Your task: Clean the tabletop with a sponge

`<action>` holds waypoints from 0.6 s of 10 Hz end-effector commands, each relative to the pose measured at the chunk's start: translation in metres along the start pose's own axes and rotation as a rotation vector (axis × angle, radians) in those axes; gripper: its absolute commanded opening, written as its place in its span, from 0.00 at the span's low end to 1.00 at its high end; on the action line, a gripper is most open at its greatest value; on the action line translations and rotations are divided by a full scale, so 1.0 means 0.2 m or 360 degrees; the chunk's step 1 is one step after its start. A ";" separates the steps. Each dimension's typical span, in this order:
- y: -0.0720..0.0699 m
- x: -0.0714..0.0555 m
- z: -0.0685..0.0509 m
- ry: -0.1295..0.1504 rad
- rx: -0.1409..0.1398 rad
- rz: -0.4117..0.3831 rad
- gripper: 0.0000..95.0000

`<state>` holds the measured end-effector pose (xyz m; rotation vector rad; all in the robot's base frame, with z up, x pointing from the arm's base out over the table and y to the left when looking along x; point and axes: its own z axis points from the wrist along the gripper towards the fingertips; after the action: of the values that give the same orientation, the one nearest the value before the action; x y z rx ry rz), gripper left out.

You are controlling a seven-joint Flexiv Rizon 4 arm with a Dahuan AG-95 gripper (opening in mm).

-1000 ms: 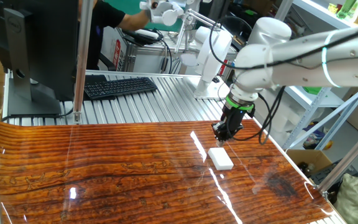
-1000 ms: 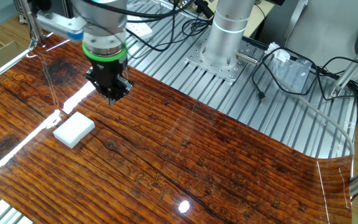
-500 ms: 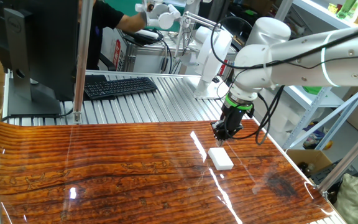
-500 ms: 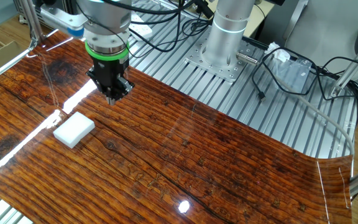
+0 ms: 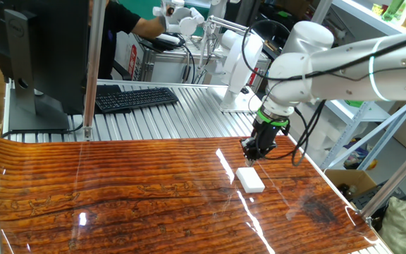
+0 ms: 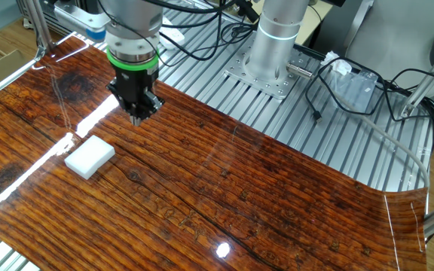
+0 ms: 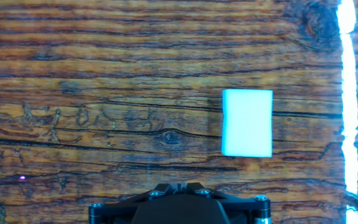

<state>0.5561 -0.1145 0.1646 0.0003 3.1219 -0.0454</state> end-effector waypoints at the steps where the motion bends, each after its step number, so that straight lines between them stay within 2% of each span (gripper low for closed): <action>1: 0.00 0.01 0.00 -0.0005 0.0005 0.0017 0.00; 3: -0.01 0.00 0.00 0.0006 0.0006 0.0015 0.00; 4: -0.02 -0.03 0.01 0.0007 0.0007 0.0012 0.00; 6: -0.07 -0.14 0.06 0.0007 0.0012 -0.0003 0.00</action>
<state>0.5851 -0.1284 0.1539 -0.0012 3.1272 -0.0545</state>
